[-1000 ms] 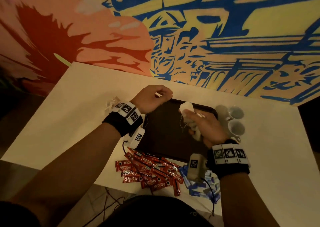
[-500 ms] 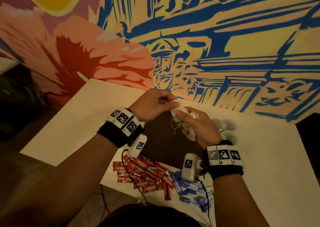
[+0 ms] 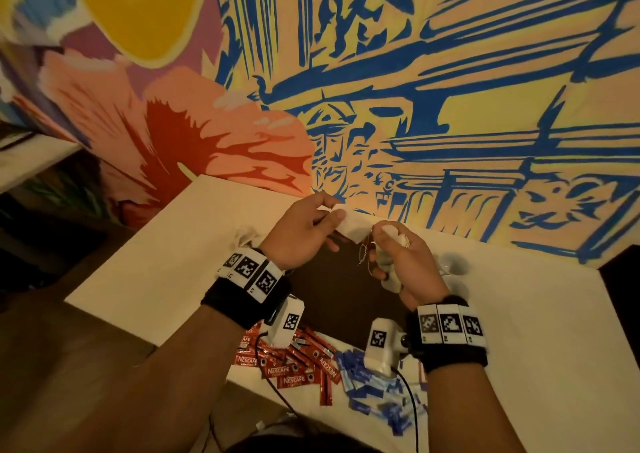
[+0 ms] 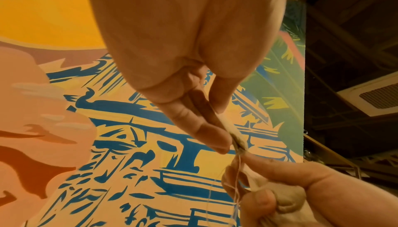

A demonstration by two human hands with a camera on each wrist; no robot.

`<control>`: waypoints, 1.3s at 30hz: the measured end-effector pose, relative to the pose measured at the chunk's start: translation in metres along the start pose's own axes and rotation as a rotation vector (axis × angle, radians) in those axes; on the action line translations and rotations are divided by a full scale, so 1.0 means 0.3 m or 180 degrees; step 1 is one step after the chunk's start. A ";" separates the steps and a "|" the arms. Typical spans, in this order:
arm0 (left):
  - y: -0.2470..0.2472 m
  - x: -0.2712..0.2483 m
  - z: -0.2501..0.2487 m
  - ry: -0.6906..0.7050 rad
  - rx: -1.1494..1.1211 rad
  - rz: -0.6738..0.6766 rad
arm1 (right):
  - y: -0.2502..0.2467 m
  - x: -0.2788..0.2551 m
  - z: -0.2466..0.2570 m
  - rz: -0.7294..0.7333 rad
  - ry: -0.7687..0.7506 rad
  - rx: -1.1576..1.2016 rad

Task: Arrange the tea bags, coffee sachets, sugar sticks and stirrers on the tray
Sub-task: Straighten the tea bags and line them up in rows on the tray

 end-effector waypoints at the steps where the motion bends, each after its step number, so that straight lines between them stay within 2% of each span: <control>1: 0.001 0.000 0.002 -0.0005 -0.0048 -0.0011 | -0.009 -0.005 0.003 -0.0002 0.0004 0.0014; 7: 0.021 -0.027 0.019 -0.0040 -0.0179 -0.0026 | -0.019 -0.024 0.018 0.0075 0.0061 0.0177; 12: 0.029 -0.008 0.004 0.0021 -0.0229 0.0066 | 0.053 -0.013 0.019 0.0642 0.0207 -0.0305; 18: -0.010 0.026 0.002 0.0064 -0.0419 -0.0033 | 0.016 0.025 0.013 0.0233 0.0190 -0.0273; 25: -0.049 0.052 0.015 0.0019 -0.0217 -0.0074 | 0.083 0.071 0.026 0.0648 0.0201 -0.0473; 31: -0.119 0.053 0.000 0.0140 -0.0350 -0.0171 | 0.075 0.122 0.039 0.0353 0.0257 -0.0063; 36: -0.131 0.036 0.041 0.0253 -0.0635 -0.0008 | 0.097 0.168 0.072 0.0185 0.0153 -0.0116; 39: -0.166 0.036 0.069 0.0322 -0.0650 -0.0090 | 0.123 0.197 0.076 0.0134 0.0192 -0.0195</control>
Point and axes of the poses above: each hand's wrist, its own x-axis towards the middle knuckle, its own y-axis out of the palm, z = x × y, the point moved 10 cm from there along x, towards the middle knuckle, and after that the axes turned 14 degrees about z, right-handed, at the moved point
